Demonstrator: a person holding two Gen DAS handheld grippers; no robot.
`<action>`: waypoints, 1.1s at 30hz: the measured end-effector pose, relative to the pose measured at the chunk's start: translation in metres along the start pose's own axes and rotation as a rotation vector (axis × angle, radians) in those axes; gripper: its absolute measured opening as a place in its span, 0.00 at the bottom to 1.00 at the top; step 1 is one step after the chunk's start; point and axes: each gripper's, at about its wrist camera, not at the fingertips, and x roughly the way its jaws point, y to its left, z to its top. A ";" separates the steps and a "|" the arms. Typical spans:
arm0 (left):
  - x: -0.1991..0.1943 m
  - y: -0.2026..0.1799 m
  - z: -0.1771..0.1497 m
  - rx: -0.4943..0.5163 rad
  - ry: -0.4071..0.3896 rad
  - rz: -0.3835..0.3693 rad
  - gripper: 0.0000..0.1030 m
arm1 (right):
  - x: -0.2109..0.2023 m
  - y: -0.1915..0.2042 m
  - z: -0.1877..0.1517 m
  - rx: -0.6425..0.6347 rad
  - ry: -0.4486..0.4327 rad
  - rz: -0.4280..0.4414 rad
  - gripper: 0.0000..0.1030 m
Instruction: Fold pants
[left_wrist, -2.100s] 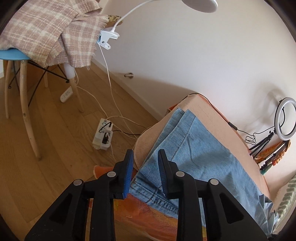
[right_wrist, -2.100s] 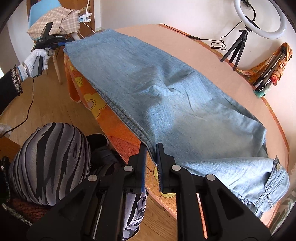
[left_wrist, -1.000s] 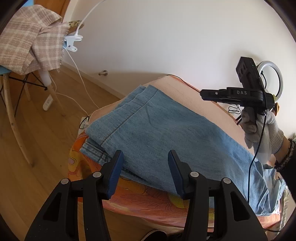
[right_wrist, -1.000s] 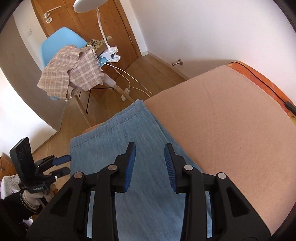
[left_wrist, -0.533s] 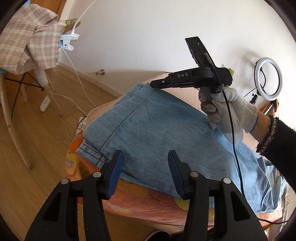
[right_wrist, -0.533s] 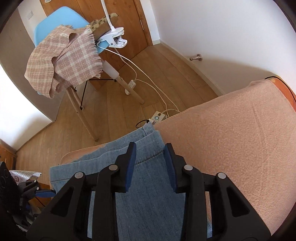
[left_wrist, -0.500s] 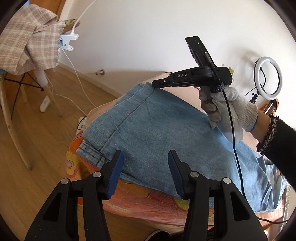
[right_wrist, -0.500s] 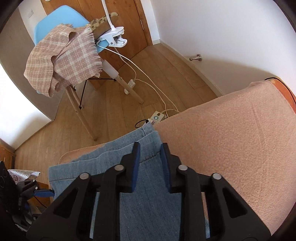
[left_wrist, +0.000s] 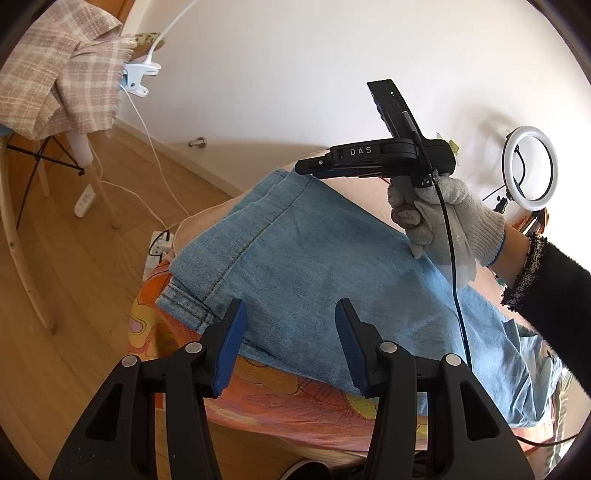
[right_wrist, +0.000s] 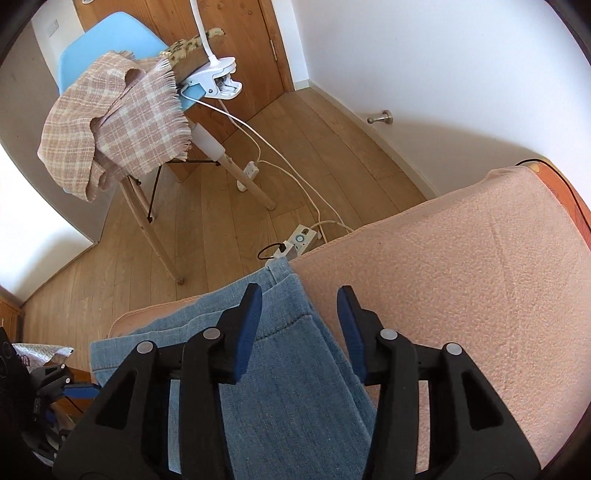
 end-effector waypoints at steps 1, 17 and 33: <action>0.000 0.000 0.000 0.000 0.000 0.000 0.47 | 0.004 0.002 -0.001 -0.011 0.007 -0.001 0.42; -0.009 -0.002 0.005 0.023 -0.018 0.035 0.47 | 0.019 0.044 0.024 -0.153 -0.016 -0.114 0.04; -0.048 -0.050 0.029 0.139 -0.029 -0.079 0.60 | -0.175 0.048 -0.056 0.087 -0.268 -0.150 0.48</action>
